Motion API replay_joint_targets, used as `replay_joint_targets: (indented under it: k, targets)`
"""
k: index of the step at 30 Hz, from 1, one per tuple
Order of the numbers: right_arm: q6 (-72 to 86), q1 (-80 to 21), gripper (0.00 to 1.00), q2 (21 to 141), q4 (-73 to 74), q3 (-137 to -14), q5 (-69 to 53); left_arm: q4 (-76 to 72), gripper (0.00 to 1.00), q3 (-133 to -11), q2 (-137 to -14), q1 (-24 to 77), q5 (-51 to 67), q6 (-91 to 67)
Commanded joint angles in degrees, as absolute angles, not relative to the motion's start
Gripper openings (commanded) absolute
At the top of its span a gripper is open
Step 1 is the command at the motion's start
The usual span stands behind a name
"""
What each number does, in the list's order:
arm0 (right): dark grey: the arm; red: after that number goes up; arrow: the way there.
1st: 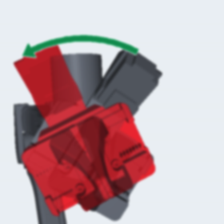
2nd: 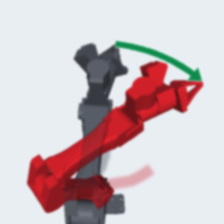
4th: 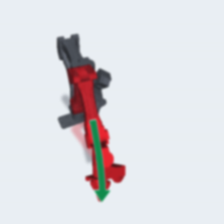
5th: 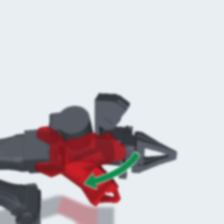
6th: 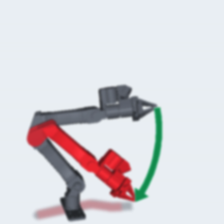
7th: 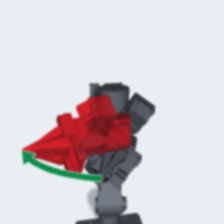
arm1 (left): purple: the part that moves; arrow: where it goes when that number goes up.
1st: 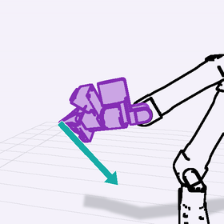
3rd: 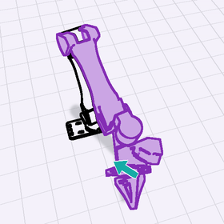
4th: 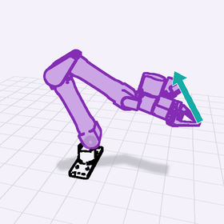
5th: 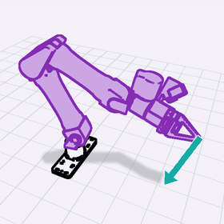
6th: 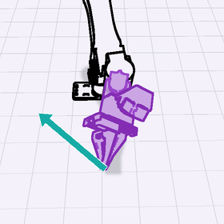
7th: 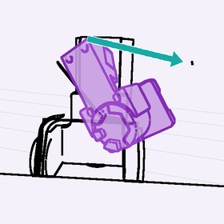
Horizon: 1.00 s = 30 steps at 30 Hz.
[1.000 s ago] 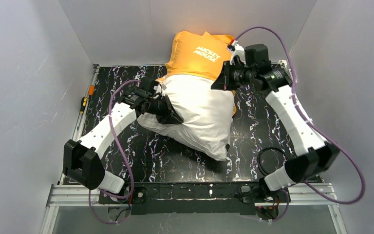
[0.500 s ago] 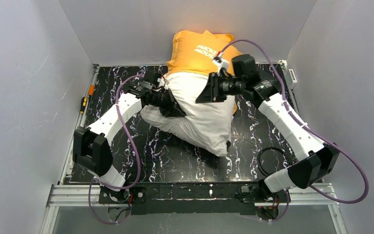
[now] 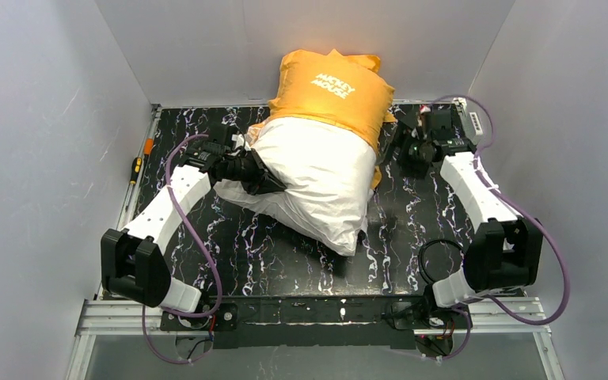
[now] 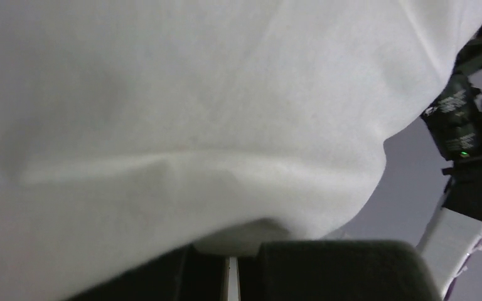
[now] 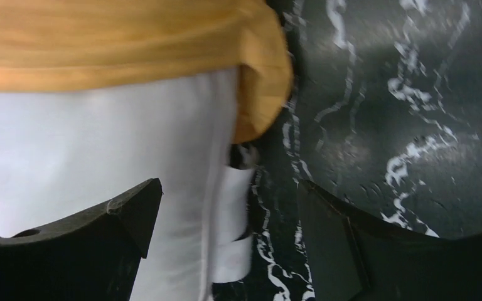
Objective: Put the pillow into the pillowcase
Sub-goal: Stuff the pillow into the pillowcase.
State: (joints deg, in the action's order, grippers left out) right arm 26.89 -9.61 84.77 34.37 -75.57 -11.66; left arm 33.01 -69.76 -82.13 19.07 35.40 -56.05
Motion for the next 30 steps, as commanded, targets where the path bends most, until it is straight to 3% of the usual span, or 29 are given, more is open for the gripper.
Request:
replay_joint_targets:
  k: [1, 6, 12, 13, 17, 18, 19, 27, 30]
  targets:
    - [28.00, -7.39, 0.87, 87.62, 28.74, -66.66, -9.56, 28.85, 0.00, -71.63, -79.07, 17.19, 38.12, -57.01]
    - [29.19, -7.47, 0.87, 96.36, 19.54, -64.46, -15.37, 29.47, 0.00, -72.52, -78.07, 17.06, 38.79, -56.80]
    - [31.13, -7.98, 0.84, 108.42, 12.51, -70.61, -18.47, 31.05, 0.00, -72.74, -77.43, 16.94, 40.77, -56.01]
    - [31.17, -8.00, 0.78, 109.75, 10.37, -71.15, -20.06, 31.37, 0.00, -72.91, -77.09, 16.94, 40.74, -55.83]
    - [29.81, -8.00, 0.26, 111.12, 7.23, -74.37, -28.48, 31.45, 0.00, -73.45, -76.29, 16.79, 40.98, -56.00]
    - [28.95, -8.14, 0.06, 110.15, 8.36, -75.24, -29.55, 31.13, 0.00, -73.52, -76.52, 16.71, 41.38, -56.23]
    - [27.89, -8.33, 0.01, 108.42, 10.45, -76.09, -30.68, 30.85, 0.00, -73.79, -76.87, 16.70, 41.86, -56.47]
    - [24.07, -10.29, 0.01, 86.27, 30.49, -80.76, -38.35, 25.13, 0.00, -76.15, -80.47, 16.72, 44.12, -61.03]
    - [30.81, -11.95, 0.01, 78.08, 28.02, -81.45, -40.05, 23.24, 0.00, -77.65, -81.70, 16.40, 44.84, -63.14]
